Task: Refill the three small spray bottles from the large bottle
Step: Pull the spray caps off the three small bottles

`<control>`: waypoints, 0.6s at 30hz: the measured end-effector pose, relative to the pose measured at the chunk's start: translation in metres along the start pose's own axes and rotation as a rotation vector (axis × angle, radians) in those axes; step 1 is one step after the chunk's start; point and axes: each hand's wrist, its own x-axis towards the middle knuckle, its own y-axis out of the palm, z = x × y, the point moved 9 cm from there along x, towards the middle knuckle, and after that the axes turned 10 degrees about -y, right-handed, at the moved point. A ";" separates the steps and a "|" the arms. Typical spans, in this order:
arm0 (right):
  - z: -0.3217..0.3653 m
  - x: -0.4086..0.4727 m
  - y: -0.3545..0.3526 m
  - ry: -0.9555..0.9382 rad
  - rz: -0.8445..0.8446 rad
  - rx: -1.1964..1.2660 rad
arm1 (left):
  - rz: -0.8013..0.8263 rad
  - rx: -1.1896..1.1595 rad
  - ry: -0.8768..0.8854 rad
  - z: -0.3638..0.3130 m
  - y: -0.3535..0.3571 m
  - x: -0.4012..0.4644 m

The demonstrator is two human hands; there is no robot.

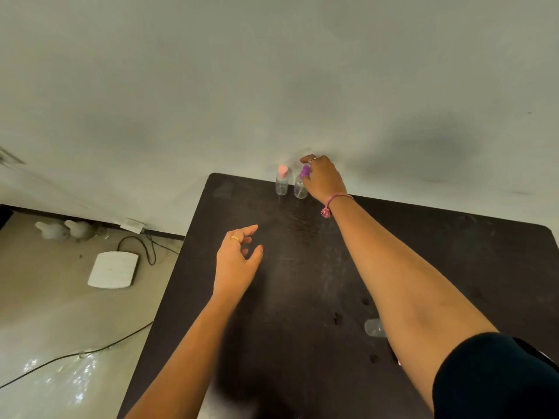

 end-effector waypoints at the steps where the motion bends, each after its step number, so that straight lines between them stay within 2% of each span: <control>1: 0.000 0.002 0.001 -0.005 -0.003 -0.021 | 0.000 0.000 -0.005 0.001 0.000 0.001; 11: -0.013 -0.011 0.001 0.053 -0.039 0.005 | 0.020 -0.015 -0.046 0.006 0.007 0.000; 18: -0.004 -0.043 -0.043 0.022 -0.020 0.054 | 0.024 -0.041 -0.015 -0.012 0.012 -0.011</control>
